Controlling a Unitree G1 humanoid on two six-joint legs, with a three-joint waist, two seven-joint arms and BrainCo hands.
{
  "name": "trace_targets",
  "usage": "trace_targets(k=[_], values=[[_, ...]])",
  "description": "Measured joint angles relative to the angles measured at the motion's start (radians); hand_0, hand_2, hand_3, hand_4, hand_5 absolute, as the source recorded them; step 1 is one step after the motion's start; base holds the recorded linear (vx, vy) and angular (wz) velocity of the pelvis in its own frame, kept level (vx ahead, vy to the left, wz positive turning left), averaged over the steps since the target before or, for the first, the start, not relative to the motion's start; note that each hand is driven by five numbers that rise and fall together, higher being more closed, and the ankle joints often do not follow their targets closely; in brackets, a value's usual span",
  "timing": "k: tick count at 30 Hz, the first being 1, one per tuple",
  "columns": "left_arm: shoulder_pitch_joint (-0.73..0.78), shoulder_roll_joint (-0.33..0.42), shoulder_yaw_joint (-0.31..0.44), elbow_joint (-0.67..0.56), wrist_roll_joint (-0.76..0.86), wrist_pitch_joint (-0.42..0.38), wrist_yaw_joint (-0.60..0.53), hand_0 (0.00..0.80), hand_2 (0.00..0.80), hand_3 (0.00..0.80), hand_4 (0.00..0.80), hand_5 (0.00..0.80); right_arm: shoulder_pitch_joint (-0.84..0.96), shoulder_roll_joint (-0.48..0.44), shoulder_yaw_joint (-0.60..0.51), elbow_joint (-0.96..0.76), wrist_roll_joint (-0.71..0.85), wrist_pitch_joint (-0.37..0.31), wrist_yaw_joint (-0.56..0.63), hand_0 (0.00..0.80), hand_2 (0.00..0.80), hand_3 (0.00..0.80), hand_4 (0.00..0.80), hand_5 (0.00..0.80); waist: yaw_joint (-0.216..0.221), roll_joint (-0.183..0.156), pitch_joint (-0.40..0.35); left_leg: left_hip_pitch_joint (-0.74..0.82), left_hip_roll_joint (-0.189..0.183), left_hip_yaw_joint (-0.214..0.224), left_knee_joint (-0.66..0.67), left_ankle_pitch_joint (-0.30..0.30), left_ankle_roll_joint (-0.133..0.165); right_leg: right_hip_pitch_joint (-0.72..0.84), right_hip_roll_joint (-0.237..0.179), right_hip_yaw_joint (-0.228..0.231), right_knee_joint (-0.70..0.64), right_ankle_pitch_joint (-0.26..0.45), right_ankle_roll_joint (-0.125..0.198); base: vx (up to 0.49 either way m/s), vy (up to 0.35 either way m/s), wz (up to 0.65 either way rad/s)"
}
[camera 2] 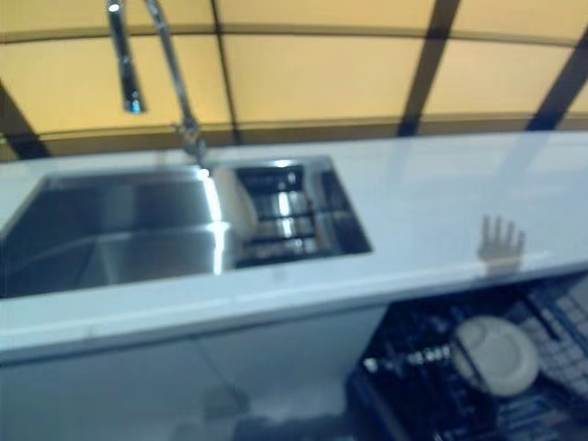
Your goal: Take plates into dishwasher
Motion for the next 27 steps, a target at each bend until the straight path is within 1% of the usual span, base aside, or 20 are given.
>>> trace_targets(k=[1,2,3,4,5,7,10,11,13,14,15,17,20,21,24,27], values=[[-0.003,-0.004,0.000,0.000,-0.003,0.005,0.004,0.000,0.000,0.000,0.000,0.000,-0.041,-0.003,0.047,-0.011,-0.032,-0.005,0.000,0.000,0.000,0.000,0.000,0.000,0.012,0.000,0.000,0.000,-0.001,-0.003,0.001,0.001,0.000,0.000,-0.001,-0.004,0.000,0.000,-0.001,0.002,0.013,0.15],[-0.002,-0.005,-0.001,0.000,-0.005,0.008,0.006,0.000,0.000,0.000,0.000,0.000,-0.059,-0.003,0.066,-0.019,-0.048,-0.011,0.000,0.000,0.000,0.000,0.000,0.000,0.019,-0.001,0.000,-0.001,-0.001,-0.004,0.001,0.001,0.000,0.000,-0.001,-0.005,0.000,0.001,-0.002,-0.002,0.017,0.19],[-0.003,-0.006,-0.002,-0.002,-0.007,0.015,0.007,0.000,0.000,0.000,0.000,0.000,-0.111,-0.002,0.127,-0.047,-0.087,-0.015,0.001,0.000,0.000,0.000,0.000,0.000,0.023,-0.003,0.001,-0.011,-0.003,-0.019,0.001,0.003,0.002,-0.002,-0.005,-0.021,0.000,-0.001,-0.001,0.001,0.015,0.31],[-0.002,-0.006,-0.003,-0.001,-0.009,0.018,0.008,0.000,0.000,0.000,0.000,0.000,-0.146,-0.002,0.162,-0.065,-0.107,-0.019,0.001,0.000,0.000,0.000,0.000,0.000,0.029,-0.005,0.001,-0.020,-0.006,-0.033,0.001,0.007,0.004,-0.007,-0.007,-0.028,0.000,-0.004,0.001,0.005,0.015,0.37],[-0.006,-0.005,-0.004,-0.002,-0.017,0.019,0.009,0.000,0.000,0.000,0.000,0.000,-0.184,-0.003,0.197,-0.082,-0.124,-0.025,0.001,0.000,0.000,0.000,0.000,0.000,0.040,-0.008,0.001,-0.032,-0.008,-0.037,0.002,0.010,0.005,-0.017,-0.009,-0.031,0.001,-0.004,0.003,0.008,0.008,0.27],[-0.008,-0.005,-0.004,-0.001,-0.019,0.022,0.014,0.000,0.000,0.000,0.000,0.000,-0.256,0.000,0.279,-0.094,-0.154,-0.036,0.002,0.000,0.000,0.000,0.000,0.000,0.043,-0.017,0.006,-0.047,-0.011,-0.060,0.002,0.020,0.006,-0.023,-0.013,-0.048,0.001,-0.002,-0.001,-0.004,-0.004,0.32],[-0.018,0.002,-0.009,-0.001,-0.026,0.028,0.023,0.000,0.000,0.000,0.000,0.000,-0.356,0.012,0.388,-0.104,-0.166,-0.041,0.000,0.000,0.000,0.000,0.000,0.000,0.069,-0.039,0.018,-0.071,-0.013,-0.080,0.002,0.028,0.006,-0.040,-0.015,-0.048,0.000,-0.004,0.002,-0.023,-0.006,0.23],[-0.022,0.005,-0.011,-0.001,-0.027,0.030,0.027,0.000,0.000,0.000,0.000,0.000,-0.384,0.022,0.403,-0.106,-0.178,-0.042,0.000,0.000,0.000,0.000,0.000,0.000,0.074,-0.049,0.023,-0.085,-0.013,-0.085,0.003,0.033,0.006,-0.052,-0.015,-0.053,0.001,-0.004,0.002,-0.035,0.005,0.21],[-0.031,0.011,-0.020,-0.002,-0.030,0.036,0.030,0.000,0.000,0.000,0.000,0.000,-0.438,0.052,0.433,-0.106,-0.204,-0.041,0.000,0.000,0.000,0.000,0.000,0.000,0.077,-0.064,0.034,-0.109,-0.016,-0.114,0.003,0.043,0.004,-0.066,-0.017,-0.074,0.001,-0.004,0.002,-0.043,0.017,0.35],[-0.038,0.014,-0.020,-0.004,-0.039,0.036,0.032,0.000,0.000,0.000,0.000,0.000,-0.456,0.060,0.446,-0.107,-0.214,-0.042,0.000,0.000,0.000,0.000,0.000,0.000,0.080,-0.069,0.038,-0.123,-0.016,-0.119,0.003,0.046,0.003,-0.077,-0.018,-0.074,0.001,-0.004,0.002,-0.041,0.027,0.25],[-0.042,0.018,-0.021,-0.006,-0.049,0.036,0.033,0.000,0.000,0.000,0.000,0.000,-0.483,0.078,0.463,-0.107,-0.229,-0.041,-0.001,0.000,0.000,0.000,0.000,0.000,0.095,-0.074,0.044,-0.135,-0.016,-0.123,0.003,0.049,0.002,-0.087,-0.018,-0.078,0.001,-0.003,0.002,-0.037,0.031,0.17],[-0.054,0.023,-0.021,-0.007,-0.060,0.035,0.035,0.000,0.000,0.000,0.000,0.000,-0.538,0.104,0.517,-0.107,-0.245,-0.042,-0.003,0.000,0.000,0.000,0.000,0.000,0.098,-0.075,0.061,-0.151,-0.018,-0.143,0.004,0.055,0.001,-0.096,-0.019,-0.094,0.002,-0.003,0.002,-0.027,0.026,0.26],[-0.065,0.031,-0.037,-0.009,-0.068,0.032,0.037,0.000,0.000,0.000,0.000,0.000,-0.561,0.136,0.525,-0.114,-0.270,-0.048,-0.018,0.000,0.000,0.000,0.000,0.000,0.105,-0.076,0.080,-0.172,-0.020,-0.161,0.005,0.060,0.001,-0.110,-0.020,-0.101,0.003,-0.003,0.002,-0.018,0.018,0.18],[-0.069,0.034,-0.039,-0.009,-0.073,0.031,0.037,0.000,0.000,0.000,0.000,0.000,-0.572,0.151,0.537,-0.120,-0.291,-0.053,-0.019,0.000,0.000,0.000,0.000,0.000,0.123,-0.078,0.097,-0.177,-0.020,-0.163,0.005,0.061,0.001,-0.114,-0.020,-0.101,0.003,-0.003,0.002,-0.020,0.020,0.10],[-0.074,0.036,-0.039,-0.011,-0.078,0.029,0.037,0.000,0.000,0.000,0.000,0.000,-0.598,0.166,0.581,-0.134,-0.320,-0.063,-0.014,0.000,0.000,0.000,0.000,0.000,0.135,-0.080,0.128,-0.192,-0.022,-0.174,0.007,0.063,0.001,-0.124,-0.022,-0.106,0.004,-0.003,0.002,-0.013,0.020,0.11],[-0.075,0.037,-0.039,-0.010,-0.087,0.026,0.037,0.000,0.000,0.000,0.000,0.000,-0.616,0.187,0.594,-0.147,-0.344,-0.074,0.002,0.000,0.000,0.000,0.000,0.000,0.146,-0.082,0.155,-0.194,-0.023,-0.181,0.007,0.063,0.001,-0.124,-0.022,-0.110,0.004,-0.003,0.002,-0.002,0.023,0.08]])
